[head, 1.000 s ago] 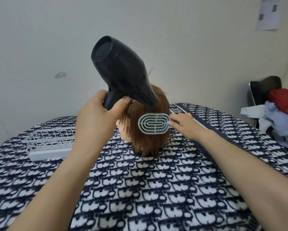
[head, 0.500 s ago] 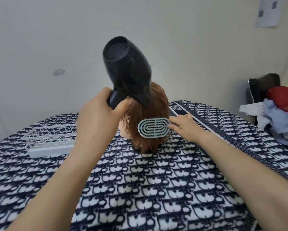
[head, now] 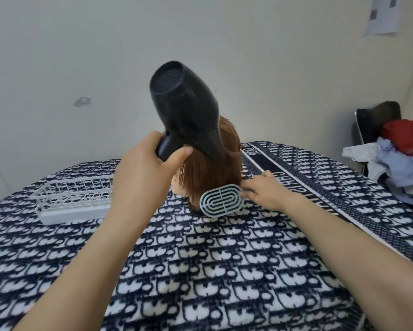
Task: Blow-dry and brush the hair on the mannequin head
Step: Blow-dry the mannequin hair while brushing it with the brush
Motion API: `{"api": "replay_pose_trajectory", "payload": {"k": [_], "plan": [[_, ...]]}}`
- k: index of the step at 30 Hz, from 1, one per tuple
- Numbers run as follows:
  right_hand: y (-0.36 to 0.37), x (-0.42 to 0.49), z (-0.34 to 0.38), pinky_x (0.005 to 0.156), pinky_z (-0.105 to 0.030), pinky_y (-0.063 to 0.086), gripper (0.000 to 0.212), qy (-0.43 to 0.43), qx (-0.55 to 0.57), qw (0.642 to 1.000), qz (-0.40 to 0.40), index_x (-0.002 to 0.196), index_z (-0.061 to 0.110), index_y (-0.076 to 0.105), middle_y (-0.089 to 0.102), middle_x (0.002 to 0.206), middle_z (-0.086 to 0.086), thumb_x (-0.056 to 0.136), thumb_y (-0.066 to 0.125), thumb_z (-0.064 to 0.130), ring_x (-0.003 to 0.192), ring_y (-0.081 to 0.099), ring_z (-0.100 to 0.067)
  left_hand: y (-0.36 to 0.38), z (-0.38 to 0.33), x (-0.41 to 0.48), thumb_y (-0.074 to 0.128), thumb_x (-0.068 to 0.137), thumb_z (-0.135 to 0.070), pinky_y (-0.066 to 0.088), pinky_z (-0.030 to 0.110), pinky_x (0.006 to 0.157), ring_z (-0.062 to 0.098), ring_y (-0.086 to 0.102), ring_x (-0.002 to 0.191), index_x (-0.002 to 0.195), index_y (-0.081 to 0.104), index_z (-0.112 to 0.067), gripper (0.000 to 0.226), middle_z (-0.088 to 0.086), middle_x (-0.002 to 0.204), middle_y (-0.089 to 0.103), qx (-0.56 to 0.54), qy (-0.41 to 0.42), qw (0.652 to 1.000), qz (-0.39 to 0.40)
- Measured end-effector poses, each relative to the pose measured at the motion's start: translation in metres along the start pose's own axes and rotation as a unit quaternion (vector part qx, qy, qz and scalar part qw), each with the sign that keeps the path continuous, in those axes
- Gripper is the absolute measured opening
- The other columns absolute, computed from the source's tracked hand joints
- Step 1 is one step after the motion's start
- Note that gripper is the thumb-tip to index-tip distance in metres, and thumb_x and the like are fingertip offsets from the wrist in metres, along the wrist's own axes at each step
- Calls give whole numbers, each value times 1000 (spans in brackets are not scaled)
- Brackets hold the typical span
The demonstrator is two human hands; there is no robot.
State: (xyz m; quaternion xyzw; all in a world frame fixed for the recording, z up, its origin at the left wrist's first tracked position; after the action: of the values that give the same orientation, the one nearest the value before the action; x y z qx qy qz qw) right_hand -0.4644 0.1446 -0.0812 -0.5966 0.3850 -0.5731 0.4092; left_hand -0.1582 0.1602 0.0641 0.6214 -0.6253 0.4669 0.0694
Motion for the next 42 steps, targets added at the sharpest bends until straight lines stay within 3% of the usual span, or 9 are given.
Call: {"api": "replay_pose_trajectory", "payload": {"k": [7,11,15,19,27,33,36,39,42], "plan": [[16,-10,4,74,-26,15,24,14,45,999,-13,105,35,58,68,81,6,97,40,49,83,56,-11,-2,1,-4,65,88,-61,28,29,51,6,52,59,81,50,-33,33,-13,61,54,37,15,999,-14],[19,-16,7,75,-27,15,19,9,51,999,1,91,37,52,64,76,7,96,40,51,79,54,-11,-2,4,-5,66,89,-59,30,30,51,8,54,61,85,53,-32,31,-11,61,54,33,10,999,-14],[16,-22,8,74,-27,15,23,-4,19,1000,1,86,31,52,59,76,9,97,41,48,82,51,-11,4,10,-5,68,89,-58,42,33,54,17,62,60,81,53,-31,32,-9,63,62,-17,-14,999,26],[6,-27,10,76,-30,19,24,-19,-10,1000,3,78,31,44,55,72,10,97,42,47,80,49,-11,2,10,-7,67,89,-59,42,34,54,17,61,61,85,54,-30,32,-8,64,60,19,-8,1000,20],[0,-31,24,80,-30,22,24,-52,-47,998,5,79,32,44,54,75,12,97,41,48,79,47,-10,-3,8,-12,66,88,-61,32,31,51,21,58,63,83,49,-30,35,-10,62,56,64,8,998,2],[10,-35,33,75,-27,16,29,-46,5,999,20,77,31,42,50,70,13,96,36,51,73,45,-9,1,16,-13,65,89,-61,43,34,55,20,63,62,83,52,-29,35,-8,65,62,54,-13,998,40],[16,-40,38,78,-30,20,29,-67,-35,997,31,75,31,42,47,70,15,97,38,51,72,42,-7,0,17,-15,65,89,-60,36,32,52,15,58,61,80,50,-30,35,-8,64,58,72,-8,997,31],[15,-45,39,80,-30,24,29,-51,-26,998,10,75,30,43,48,69,14,96,40,49,72,42,-6,3,23,-14,66,89,-62,51,38,57,21,66,60,84,56,-30,34,-6,64,65,10,-38,998,56],[10,-50,42,82,-30,25,27,-30,8,999,-32,76,31,44,47,68,14,98,40,46,71,41,-3,3,30,-14,70,87,-60,46,33,49,12,61,44,86,62,-27,34,-9,57,66,-73,-73,992,70]]}}
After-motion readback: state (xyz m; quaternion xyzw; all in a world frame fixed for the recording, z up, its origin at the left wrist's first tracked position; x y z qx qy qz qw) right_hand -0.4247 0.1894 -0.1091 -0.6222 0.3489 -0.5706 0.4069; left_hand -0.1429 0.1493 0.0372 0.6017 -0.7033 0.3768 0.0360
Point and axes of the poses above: each hand's wrist, its own x-axis towards the middle knuckle, its own y-axis out of the palm, z = x × y, the point moved 7 cm from there along x, towards the middle knuckle
